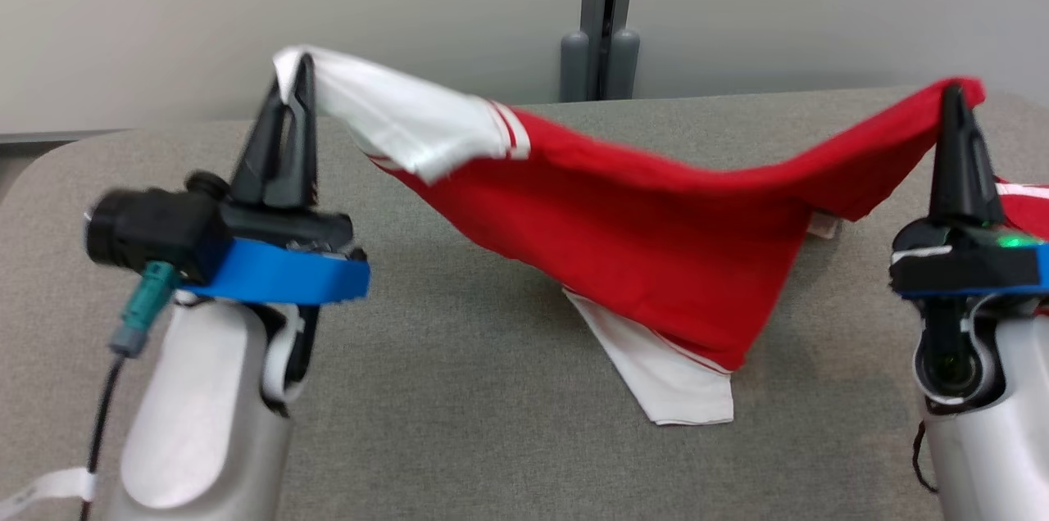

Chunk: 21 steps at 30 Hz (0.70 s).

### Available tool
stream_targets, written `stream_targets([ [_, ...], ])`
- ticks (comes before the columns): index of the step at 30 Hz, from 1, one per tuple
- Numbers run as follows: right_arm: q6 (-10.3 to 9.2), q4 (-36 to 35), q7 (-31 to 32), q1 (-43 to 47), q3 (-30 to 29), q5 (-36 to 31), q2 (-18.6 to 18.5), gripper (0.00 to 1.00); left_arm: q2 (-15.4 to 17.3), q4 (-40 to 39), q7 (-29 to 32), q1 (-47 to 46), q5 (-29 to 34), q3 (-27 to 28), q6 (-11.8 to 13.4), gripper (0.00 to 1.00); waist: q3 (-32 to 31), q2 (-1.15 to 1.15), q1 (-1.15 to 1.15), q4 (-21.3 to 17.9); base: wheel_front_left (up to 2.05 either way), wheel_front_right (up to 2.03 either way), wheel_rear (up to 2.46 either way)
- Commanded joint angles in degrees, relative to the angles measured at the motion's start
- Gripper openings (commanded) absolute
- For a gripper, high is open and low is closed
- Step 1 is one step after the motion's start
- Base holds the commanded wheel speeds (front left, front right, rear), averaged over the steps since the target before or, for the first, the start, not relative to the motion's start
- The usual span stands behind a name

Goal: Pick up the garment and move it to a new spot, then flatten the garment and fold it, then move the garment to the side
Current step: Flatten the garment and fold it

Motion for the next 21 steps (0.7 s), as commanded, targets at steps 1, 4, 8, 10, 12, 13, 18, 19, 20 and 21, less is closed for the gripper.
stream_targets([
  [1, 0.00, -1.60, -0.01, -2.10, 0.43, 1.89, -1.41, 0.00, 1.27, -1.88, -0.16, -2.68, 0.36, 0.89, -0.45, 0.00, -1.59, 0.00, -0.01, -0.53, 0.00, 0.00, 0.00],
  [4, 0.00, -5.46, 0.03, -5.12, 2.53, 5.84, -3.97, 0.00, 3.55, -5.75, -0.15, -6.86, 0.06, 2.19, -1.05, 0.00, -3.49, 0.00, -0.01, -0.59, 0.00, 0.00, 0.00],
  [8, 0.00, -10.60, 1.82, -9.30, 3.31, 9.10, -7.07, 0.00, 6.34, -10.88, 2.28, -11.89, -0.46, 3.04, -1.45, 0.00, -4.69, 0.00, -0.01, -0.47, 0.00, 0.00, 0.00],
  [10, 0.00, -12.76, 3.37, -11.38, 2.85, 10.01, -8.03, 0.00, 7.97, -13.43, 4.14, -13.89, -0.26, 3.35, -1.49, 0.00, -4.82, 0.00, -0.01, -0.35, 0.00, 0.00, 0.00],
  [12, 0.00, -14.37, 5.12, -13.08, 2.14, 10.32, -8.67, 0.00, 8.62, -15.47, 6.00, -15.52, -0.81, 3.96, -1.40, 0.00, -4.55, 0.00, -0.01, -0.23, 0.00, 0.00, 0.00],
  [13, 0.00, -14.90, 6.08, -13.88, 1.80, 10.19, -8.98, 0.00, 9.40, -16.31, 6.87, -16.49, -0.34, 4.22, -1.23, 0.00, -4.18, 0.00, -0.01, -0.17, 0.00, 0.00, 0.00],
  [18, 0.00, -14.56, 8.83, -17.65, 0.77, 7.41, -9.67, 0.00, 9.63, -17.06, 10.57, -19.13, -0.99, 4.78, -0.23, 0.00, -1.03, 0.00, -0.01, 0.12, 0.00, 0.00, 0.00],
  [19, 0.00, -13.72, 9.06, -18.39, 0.62, 7.02, -9.62, 0.00, 9.53, -16.57, 11.10, -19.57, -1.05, 4.79, -0.07, 0.00, -0.16, 0.00, -0.01, 0.19, 0.00, 0.00, 0.00],
  [20, 0.00, -13.72, 9.06, -18.39, 0.62, 7.02, -9.62, 0.00, 9.53, -16.57, 11.10, -19.57, -1.05, 4.79, -0.07, 0.00, -0.16, 0.00, -0.01, 0.19, 0.00, 0.00, 0.00],
  [21, 0.00, -12.73, 9.19, -19.16, 0.54, 6.73, -9.43, 0.00, 9.80, -16.14, 11.36, -20.13, -0.59, 4.58, 0.06, 0.00, 0.73, 0.00, -0.01, 0.24, 0.00, 0.00, 0.00],
])
